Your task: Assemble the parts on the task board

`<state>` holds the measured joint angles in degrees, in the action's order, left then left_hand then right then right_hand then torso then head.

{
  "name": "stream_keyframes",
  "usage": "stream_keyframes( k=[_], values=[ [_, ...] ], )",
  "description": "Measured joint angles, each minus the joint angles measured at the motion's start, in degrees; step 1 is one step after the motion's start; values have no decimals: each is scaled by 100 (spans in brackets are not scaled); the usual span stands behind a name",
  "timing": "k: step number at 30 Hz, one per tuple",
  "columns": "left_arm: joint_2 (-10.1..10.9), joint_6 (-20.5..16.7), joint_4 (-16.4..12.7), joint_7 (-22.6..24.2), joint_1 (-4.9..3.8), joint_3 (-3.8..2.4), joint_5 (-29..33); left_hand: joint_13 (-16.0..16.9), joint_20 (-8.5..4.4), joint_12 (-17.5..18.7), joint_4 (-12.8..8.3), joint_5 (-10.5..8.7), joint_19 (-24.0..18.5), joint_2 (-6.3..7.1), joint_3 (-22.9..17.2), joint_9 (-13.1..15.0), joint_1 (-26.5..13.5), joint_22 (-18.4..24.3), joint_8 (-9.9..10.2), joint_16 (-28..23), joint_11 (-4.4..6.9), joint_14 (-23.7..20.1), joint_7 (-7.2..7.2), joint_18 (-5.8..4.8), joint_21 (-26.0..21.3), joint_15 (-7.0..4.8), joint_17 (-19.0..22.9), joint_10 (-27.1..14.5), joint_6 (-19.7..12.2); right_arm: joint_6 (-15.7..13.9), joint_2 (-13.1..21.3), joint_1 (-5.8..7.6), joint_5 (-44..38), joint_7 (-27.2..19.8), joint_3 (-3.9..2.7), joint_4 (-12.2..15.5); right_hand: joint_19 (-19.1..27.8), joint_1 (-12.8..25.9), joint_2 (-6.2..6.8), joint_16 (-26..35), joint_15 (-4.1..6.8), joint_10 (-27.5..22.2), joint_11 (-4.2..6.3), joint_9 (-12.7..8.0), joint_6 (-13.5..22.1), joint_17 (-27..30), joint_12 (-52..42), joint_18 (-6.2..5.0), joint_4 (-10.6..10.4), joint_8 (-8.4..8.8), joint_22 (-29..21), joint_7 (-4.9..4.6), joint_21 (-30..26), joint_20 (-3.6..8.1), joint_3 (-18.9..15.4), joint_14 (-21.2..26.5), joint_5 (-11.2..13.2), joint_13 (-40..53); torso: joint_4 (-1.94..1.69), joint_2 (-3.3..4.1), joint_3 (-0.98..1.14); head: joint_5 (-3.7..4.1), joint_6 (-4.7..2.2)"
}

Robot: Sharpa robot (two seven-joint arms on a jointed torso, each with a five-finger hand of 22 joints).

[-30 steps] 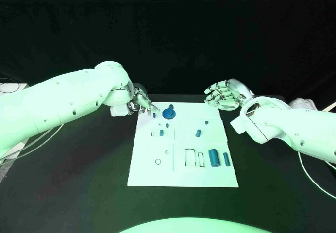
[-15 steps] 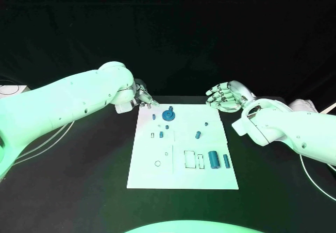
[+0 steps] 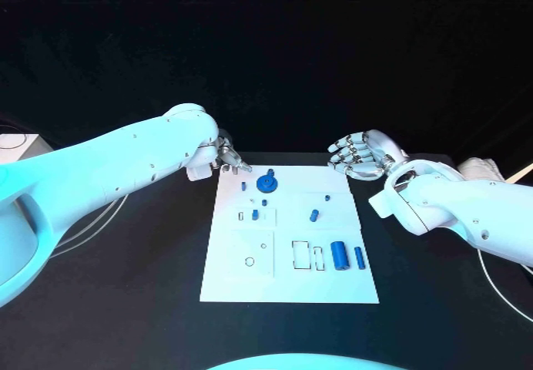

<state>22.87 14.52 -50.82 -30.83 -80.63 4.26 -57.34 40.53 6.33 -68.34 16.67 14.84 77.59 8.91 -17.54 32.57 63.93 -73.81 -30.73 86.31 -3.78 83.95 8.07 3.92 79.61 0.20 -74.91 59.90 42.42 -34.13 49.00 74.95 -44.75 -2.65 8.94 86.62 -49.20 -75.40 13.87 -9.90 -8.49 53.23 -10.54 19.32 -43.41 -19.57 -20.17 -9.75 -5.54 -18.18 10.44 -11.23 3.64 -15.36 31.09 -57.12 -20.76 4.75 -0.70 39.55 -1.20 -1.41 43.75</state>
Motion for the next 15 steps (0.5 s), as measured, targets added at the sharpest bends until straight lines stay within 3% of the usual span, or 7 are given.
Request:
stream_keyframes(
  k=[8, 15],
  values=[
    [-140, 166, 226, 90, 17, 78, -12, -6, -20, 8, 16, 0, -20, 0, 16, 6, 0, 6, -31, 0, 0, 0, 0, 1, 0, 0, 0, 0, 0, -5, -17, 3, 9, -13, 0, -1, 21, 0, 0, 0, 0, 0, 0, -3, 0, 7, 0, 0, 0, 0, -9, 0, 0, -21, 0, 0, 0, -6, 11, 9, -11, -39, 5],
    [-217, 255, 355, 142, 53, 112, -12, -14, -20, 27, 0, 0, -20, -32, 32, 14, 31, 12, -67, 0, 0, 0, -21, 0, 0, 0, 0, 0, 21, -5, -35, 4, 12, -20, 0, -6, 21, 0, 0, 0, 0, 0, 0, -5, 0, 7, 0, 0, 0, 0, -9, 0, 0, -21, 0, 0, 0, -6, 4, 10, -11, -57, 14]
  ],
)
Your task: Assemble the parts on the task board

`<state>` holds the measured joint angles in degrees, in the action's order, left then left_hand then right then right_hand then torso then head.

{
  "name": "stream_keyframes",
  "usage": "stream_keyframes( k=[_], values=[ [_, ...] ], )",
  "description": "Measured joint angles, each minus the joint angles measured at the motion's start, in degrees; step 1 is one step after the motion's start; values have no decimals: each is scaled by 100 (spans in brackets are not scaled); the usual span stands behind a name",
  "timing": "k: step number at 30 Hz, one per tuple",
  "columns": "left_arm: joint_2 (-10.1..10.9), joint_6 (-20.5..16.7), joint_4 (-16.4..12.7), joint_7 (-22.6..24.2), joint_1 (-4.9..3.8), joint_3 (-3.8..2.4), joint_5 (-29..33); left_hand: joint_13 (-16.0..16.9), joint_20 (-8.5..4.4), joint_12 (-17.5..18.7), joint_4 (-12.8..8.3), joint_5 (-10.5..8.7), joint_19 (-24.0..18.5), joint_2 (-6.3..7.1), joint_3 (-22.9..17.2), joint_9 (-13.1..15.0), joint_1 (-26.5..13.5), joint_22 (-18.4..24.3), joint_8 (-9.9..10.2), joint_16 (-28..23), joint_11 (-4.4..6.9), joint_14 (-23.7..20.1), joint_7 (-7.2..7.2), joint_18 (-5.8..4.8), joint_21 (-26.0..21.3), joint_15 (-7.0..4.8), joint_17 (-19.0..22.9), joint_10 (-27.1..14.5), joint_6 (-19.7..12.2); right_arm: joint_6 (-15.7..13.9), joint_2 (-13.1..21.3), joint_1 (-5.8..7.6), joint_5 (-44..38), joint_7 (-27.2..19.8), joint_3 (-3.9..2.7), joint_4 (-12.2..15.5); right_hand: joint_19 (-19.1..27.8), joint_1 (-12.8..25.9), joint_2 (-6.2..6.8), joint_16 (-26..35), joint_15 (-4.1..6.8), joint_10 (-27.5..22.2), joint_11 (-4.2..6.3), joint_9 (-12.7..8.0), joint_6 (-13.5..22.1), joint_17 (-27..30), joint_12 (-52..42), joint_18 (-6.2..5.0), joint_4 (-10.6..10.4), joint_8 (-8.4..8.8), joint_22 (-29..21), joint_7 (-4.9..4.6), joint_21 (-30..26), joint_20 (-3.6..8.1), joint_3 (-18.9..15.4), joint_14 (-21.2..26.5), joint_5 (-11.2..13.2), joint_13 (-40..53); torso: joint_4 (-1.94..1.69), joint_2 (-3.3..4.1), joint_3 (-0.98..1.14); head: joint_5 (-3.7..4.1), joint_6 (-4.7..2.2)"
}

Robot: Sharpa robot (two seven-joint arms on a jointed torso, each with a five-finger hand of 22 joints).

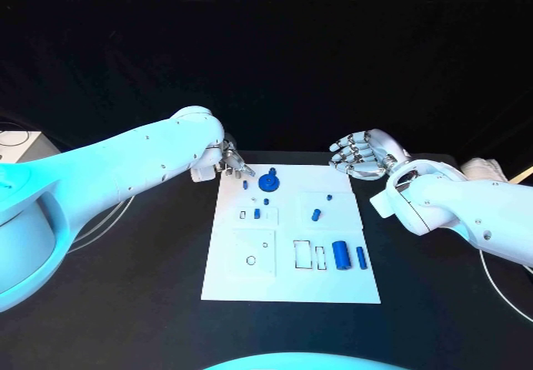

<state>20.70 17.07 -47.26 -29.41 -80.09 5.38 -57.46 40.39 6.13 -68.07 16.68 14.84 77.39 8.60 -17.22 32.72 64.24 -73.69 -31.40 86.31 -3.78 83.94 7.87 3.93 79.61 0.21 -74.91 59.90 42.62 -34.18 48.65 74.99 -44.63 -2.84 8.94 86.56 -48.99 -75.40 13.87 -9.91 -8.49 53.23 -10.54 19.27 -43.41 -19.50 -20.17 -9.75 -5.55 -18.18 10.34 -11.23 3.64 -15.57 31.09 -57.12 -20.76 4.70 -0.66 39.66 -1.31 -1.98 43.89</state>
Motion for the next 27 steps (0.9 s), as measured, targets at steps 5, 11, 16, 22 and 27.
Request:
stream_keyframes(
  k=[5, 11, 16, 22, 27],
  values=[
    [-27, 48, 60, 28, 12, 14, 13, 42, 0, 0, 0, 0, 0, -89, 0, 24, 42, -15, -84, 0, 14, 0, -30, 0, 0, 0, 0, 14, 59, 0, -15, 0, 1, -3, 0, 1, 0, 0, 0, 0, 0, 0, 0, 0, 0, 0, 0, 0, 0, 0, 0, 0, 0, 0, 0, 0, 0, 0, 1, 1, -1, -18, 5],
    [-54, 119, 97, 52, 30, 31, 34, 80, -20, 0, 0, 0, 21, -142, 0, 37, 95, -38, -112, 0, 51, 20, -37, 0, 0, -20, 0, 52, 112, 1, -22, 2, 1, -5, 0, 3, 0, 0, 0, 22, 0, 0, 0, 0, 0, 9, 0, 0, 33, 0, -11, 0, 0, 0, 1, 0, 0, -8, 4, 3, 0, -19, 10],
    [-73, 164, 142, 65, 47, 39, 54, 92, -20, 0, 0, 0, 21, -202, 0, 37, 155, -44, -112, 0, 63, -1, -50, 0, 0, -40, 0, 63, 134, 1, -26, 2, 1, -5, 0, 5, 0, 0, 0, 22, 0, 0, 0, 0, 0, 9, 0, 0, 33, 0, -14, 0, 0, 0, 1, 0, -7, -8, 5, 5, -1, -15, 15],
    [-112, 204, 242, 75, 64, 42, 93, 95, -40, 0, -41, 0, 41, -277, -42, 42, 230, -64, -112, 0, 72, -1, -67, 0, 0, -40, 0, 72, 150, 1, -28, 4, 1, -5, 0, 11, 0, 0, 0, 22, 0, 0, 0, 0, 0, 12, 0, 0, 33, 0, -18, 0, 0, 0, 1, 0, -22, -14, 5, 8, -3, -10, 30],
    [-127, 224, 305, 82, 80, 44, 125, 100, -40, 0, -33, 0, 41, -307, -67, 42, 261, -64, -134, 6, 75, -1, -71, 0, 0, -40, 0, 75, 154, 2, -28, 6, 1, -5, 0, 22, 0, 0, 0, 22, 0, 0, 0, -5, 0, 15, 0, 0, 32, 0, -18, 0, 0, 0, 0, 0, -22, -13, 4, 8, -4, -3, 35]
  ],
)
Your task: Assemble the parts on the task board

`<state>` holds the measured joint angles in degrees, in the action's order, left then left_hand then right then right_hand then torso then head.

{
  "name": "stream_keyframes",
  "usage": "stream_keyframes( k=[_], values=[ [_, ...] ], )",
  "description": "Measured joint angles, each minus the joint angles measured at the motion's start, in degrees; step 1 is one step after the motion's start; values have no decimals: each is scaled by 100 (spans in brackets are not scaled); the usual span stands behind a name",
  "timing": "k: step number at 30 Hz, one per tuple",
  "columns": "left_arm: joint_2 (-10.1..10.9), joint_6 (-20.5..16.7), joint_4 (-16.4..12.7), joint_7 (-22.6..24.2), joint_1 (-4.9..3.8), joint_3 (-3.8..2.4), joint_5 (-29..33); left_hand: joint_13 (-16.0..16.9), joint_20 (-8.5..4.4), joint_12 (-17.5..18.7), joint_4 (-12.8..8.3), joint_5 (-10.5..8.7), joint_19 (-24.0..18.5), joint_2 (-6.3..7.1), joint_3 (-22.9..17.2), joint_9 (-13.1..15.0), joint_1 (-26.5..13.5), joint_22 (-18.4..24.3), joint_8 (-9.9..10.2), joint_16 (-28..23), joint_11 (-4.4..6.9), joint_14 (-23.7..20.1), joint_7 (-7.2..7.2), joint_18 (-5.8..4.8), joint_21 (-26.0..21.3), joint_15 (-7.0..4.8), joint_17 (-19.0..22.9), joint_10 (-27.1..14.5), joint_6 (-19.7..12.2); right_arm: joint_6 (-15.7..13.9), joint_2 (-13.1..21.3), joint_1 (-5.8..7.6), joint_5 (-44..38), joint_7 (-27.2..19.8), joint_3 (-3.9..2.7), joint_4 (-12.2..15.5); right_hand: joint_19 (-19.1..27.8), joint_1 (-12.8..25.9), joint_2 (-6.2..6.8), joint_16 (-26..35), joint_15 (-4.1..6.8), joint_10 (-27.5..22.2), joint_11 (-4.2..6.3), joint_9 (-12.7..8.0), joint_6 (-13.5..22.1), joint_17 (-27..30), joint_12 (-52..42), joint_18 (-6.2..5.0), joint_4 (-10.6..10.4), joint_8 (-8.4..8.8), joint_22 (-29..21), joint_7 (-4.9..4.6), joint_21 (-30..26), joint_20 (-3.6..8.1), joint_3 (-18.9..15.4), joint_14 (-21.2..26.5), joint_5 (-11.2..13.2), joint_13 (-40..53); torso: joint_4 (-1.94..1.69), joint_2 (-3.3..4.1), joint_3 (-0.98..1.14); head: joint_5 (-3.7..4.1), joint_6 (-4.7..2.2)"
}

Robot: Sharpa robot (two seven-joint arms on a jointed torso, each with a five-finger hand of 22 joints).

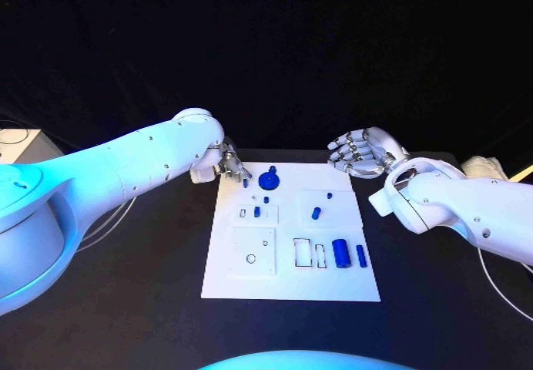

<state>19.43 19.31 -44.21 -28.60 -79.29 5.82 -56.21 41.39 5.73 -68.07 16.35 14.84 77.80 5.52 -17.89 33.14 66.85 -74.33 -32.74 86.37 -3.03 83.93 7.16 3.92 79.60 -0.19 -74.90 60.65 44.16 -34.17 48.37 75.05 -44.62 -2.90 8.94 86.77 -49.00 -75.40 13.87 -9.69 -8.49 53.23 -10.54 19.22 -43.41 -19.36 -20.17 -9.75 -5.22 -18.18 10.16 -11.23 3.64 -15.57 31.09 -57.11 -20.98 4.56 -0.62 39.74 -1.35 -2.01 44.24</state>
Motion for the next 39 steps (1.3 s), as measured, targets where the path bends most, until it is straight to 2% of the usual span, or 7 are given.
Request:
stream_keyframes(
  k=[16, 25, 30, 33, 36, 38, 39],
  values=[
    [-56, 57, 109, 35, 63, 4, 105, 29, 0, 0, -7, 0, 0, -29, -38, 12, 29, -24, -22, 15, 17, 0, -1, 0, 0, 0, 0, 18, 41, 1, 0, 5, 0, -1, 0, 13, 0, 0, 0, 0, 0, 0, 0, 1, 0, 6, 0, 0, 0, 0, -10, 0, 0, 0, 0, 0, -22, -7, -1, -2, 4, 16, 15],
    [-71, 55, 132, 66, 79, 9, 160, 60, -21, -22, -40, 0, 21, -124, -166, 48, 176, -24, -54, 15, 38, 10, -41, 0, 0, -33, 0, 80, 81, 2, 7, 10, 0, -1, -1, 15, 0, 0, 0, 0, 0, 0, 0, 1, 0, 6, 0, 0, 0, 0, -24, 0, 0, 0, 0, 0, -22, -15, -2, -2, 7, 34, 31],
    [-62, 39, 119, 71, 80, 10, 182, 89, -43, -22, -160, 0, 43, -239, -509, 138, 494, -40, -170, 15, 86, 2, -82, 0, 0, -84, 0, 128, 122, 4, 10, 12, 0, -1, -1, 15, 0, 0, 0, 0, 0, 0, 0, 1, 0, 11, 0, 0, -1, 0, -24, 0, 0, 0, 0, 0, -22, -14, -3, -5, 7, 46, 41],
    [-51, 13, 103, 73, 81, 10, 206, 97, -53, -22, -306, -2, 51, -238, -806, 245, 621, -53, -255, 15, 120, 14, -82, -1, 0, -112, 0, 164, 120, 6, 13, 12, 0, -1, -1, 15, 0, 0, 0, 0, 0, 0, 0, 1, 0, 11, 0, 0, -1, 0, -24, 0, 0, 0, 0, 0, -22, -14, -6, -6, 6, 48, 46],
    [-33, -33, 86, 76, 82, 11, 252, 109, -105, 1, -521, -26, 59, -190, -1294, 251, 688, -60, -405, 15, 139, 12, -104, 0, 24, -136, 0, 203, 78, 10, 14, 13, 0, 1, -1, 13, 0, 0, 0, 0, 0, 0, 0, 1, 0, 12, 0, 0, -1, 0, -30, 0, 0, 0, 0, 0, -22, -14, -7, -6, 6, 49, 51],
    [-10, -71, 65, 79, 82, 11, 300, 123, -104, 17, -416, -24, 60, -183, -1405, 251, 682, -60, -407, 15, 169, 10, -132, 0, 24, -157, 0, 235, 49, 14, 15, 13, 0, 3, -1, 12, 0, 0, 0, 0, 0, 0, 0, 1, 0, 11, 0, 0, -1, 0, -30, 0, 0, 0, 0, 0, -22, -19, -7, -6, 6, 49, 53],
    [2, -88, 53, 80, 82, 11, 324, 133, -104, 17, -350, -17, 60, -159, -1472, 251, 658, -60, -504, 15, 170, 10, -133, -1, 23, -157, 0, 235, 47, 16, 16, 13, 0, 3, -1, 11, 0, 0, 0, 0, 0, 0, 0, 1, 0, 11, 0, 0, -1, 0, -30, 0, 0, 0, 0, 0, -22, -20, -7, -6, 6, 49, 55]
  ],
)
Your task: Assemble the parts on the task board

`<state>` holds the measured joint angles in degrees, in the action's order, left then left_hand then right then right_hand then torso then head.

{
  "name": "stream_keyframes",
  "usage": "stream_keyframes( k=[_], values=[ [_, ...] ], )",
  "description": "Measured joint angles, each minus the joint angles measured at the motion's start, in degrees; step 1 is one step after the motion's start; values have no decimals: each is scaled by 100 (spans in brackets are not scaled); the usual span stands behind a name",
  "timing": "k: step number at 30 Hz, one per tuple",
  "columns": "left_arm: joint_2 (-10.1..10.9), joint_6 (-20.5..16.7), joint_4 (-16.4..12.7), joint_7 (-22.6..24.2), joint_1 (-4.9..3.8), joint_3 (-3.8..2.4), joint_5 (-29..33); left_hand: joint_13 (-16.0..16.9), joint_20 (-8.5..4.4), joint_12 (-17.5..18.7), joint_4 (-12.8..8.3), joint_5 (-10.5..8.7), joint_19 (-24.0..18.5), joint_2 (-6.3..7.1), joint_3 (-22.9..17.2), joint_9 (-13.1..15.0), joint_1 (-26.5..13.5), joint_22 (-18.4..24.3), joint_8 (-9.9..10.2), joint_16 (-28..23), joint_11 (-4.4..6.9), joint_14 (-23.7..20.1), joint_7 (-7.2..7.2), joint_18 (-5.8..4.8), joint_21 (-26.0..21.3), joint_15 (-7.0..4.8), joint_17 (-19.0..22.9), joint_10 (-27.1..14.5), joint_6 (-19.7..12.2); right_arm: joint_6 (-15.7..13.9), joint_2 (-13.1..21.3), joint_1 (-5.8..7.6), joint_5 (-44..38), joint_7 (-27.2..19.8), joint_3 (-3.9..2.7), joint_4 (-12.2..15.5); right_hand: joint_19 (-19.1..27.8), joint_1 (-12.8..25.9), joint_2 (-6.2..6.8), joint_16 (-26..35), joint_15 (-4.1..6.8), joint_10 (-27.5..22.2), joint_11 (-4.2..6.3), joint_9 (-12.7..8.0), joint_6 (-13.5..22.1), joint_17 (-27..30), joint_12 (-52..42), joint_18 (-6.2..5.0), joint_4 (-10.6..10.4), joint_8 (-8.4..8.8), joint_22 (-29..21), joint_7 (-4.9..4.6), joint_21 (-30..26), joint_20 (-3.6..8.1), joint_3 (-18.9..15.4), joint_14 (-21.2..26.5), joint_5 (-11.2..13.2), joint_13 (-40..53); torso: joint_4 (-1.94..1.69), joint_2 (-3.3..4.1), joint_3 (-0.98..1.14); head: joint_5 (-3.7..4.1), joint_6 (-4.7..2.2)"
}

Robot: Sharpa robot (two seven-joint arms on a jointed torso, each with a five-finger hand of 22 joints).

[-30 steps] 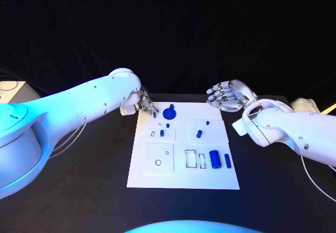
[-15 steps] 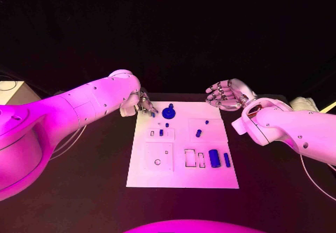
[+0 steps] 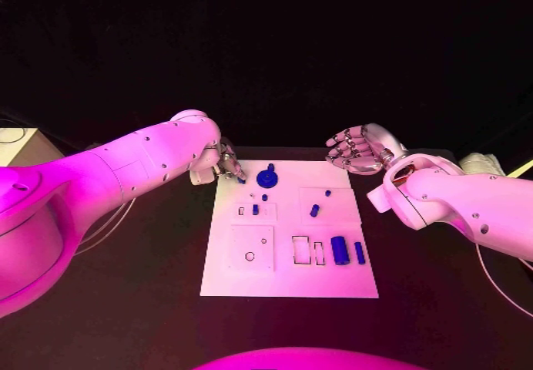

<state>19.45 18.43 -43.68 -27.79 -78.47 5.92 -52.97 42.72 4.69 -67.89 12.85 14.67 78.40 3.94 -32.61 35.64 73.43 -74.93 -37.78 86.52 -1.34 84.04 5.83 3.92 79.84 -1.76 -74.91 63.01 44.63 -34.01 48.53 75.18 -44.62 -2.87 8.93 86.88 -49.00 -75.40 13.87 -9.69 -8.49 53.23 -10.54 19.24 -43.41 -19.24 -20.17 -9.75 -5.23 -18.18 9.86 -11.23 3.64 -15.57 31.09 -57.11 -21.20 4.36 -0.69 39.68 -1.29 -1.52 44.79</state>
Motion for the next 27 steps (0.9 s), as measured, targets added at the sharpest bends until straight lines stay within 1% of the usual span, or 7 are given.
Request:
stream_keyframes(
  k=[8, 9, 12, 15, 20, 22, 27],
  values=[
    [114, -114, -107, 6, 0, 0, 190, 123, -15, -46, -56, 19, 16, 180, -509, 0, -408, 0, -480, 0, 12, 0, -11, 0, 27, 1, 0, 93, -73, 13, 15, 0, 0, 2, 0, -18, 0, 0, 0, 0, 0, 0, 0, 0, 0, 0, 0, 0, 0, 0, 0, 0, 0, 0, 0, 0, 0, 0, -6, -8, -2, 12, 1],
    [134, -120, -128, 6, 0, 0, 213, 157, -35, -59, -149, 26, 37, 184, -638, 0, -489, 0, -494, 25, 27, 0, -11, 0, 43, 1, 0, 130, -73, 14, 17, 0, 0, 3, 0, -22, 0, 0, 0, 0, 0, 0, 0, 0, 0, 0, 0, 0, 0, 0, 0, 0, 0, 0, 0, 0, 0, 0, -7, -9, -3, 12, 1],
    [208, -128, -212, -2, 0, -2, 281, 215, -40, -88, -124, 50, 42, 206, -664, 0, -570, 0, -594, 27, 40, -20, -10, 0, 73, -18, 0, 165, -73, 18, 21, 0, 0, 4, 0, -27, 42, 0, 0, 23, 0, 0, 0, -6, 0, 6, -23, 0, 0, 0, -8, 0, 0, -1, 0, 0, -25, 1, -16, -15, -3, 5, -3],
    [291, -126, -339, -18, -2, -5, 332, 260, -61, -101, -234, 50, 63, 214, -789, 0, -623, 1, -611, 48, 39, 1, -12, 0, 83, -38, 0, 205, -71, 22, 23, 0, 0, 4, 1, -32, 42, 0, 0, 23, 0, 0, 0, -6, 0, 6, -23, 0, 0, 0, -8, 0, 0, -1, 0, 0, -25, 0, -29, -29, -3, 1, -4],
    [535, -100, -747, -67, -22, -15, 391, 315, -91, -131, -185, 55, 93, 241, -839, 0, -763, 1, -677, 48, 62, 1, -13, 0, 115, -38, 0, 267, -69, 30, 30, 0, 0, 6, 1, -46, 42, 0, 0, 23, 0, 0, 0, -5, -6, 6, -23, 0, 0, 0, -7, -6, 0, 0, 0, 0, -24, -3, -54, -59, -5, 3, 19],
    [664, -86, -972, -90, -34, -16, 390, 338, -91, -152, -432, 65, 93, 285, -1147, 1, -861, 1, -700, 71, 69, 1, -14, 0, 115, -38, 0, 276, -69, 31, 35, 0, 0, 6, 1, -50, 42, 1, -1, 23, 0, 0, 0, -5, -22, 7, -23, 0, 0, 0, -9, -21, 0, -1, 0, 0, -31, -6, -66, -75, -5, 9, 23],
    [921, -103, -1477, -125, -52, 1, 335, 441, -113, -234, -400, 106, 115, 307, -1192, 1, -1002, 1, -768, 100, 99, -1, -16, 1, 154, -77, 0, 392, -66, 22, 56, -2, 0, -11, 1, -50, 42, 30, -30, 23, 0, 0, 0, -18, -66, 37, -23, 0, 47, 0, -75, -18, 0, -1, 48, 0, -224, -45, -98, -109, -9, 11, 55]
  ],
)
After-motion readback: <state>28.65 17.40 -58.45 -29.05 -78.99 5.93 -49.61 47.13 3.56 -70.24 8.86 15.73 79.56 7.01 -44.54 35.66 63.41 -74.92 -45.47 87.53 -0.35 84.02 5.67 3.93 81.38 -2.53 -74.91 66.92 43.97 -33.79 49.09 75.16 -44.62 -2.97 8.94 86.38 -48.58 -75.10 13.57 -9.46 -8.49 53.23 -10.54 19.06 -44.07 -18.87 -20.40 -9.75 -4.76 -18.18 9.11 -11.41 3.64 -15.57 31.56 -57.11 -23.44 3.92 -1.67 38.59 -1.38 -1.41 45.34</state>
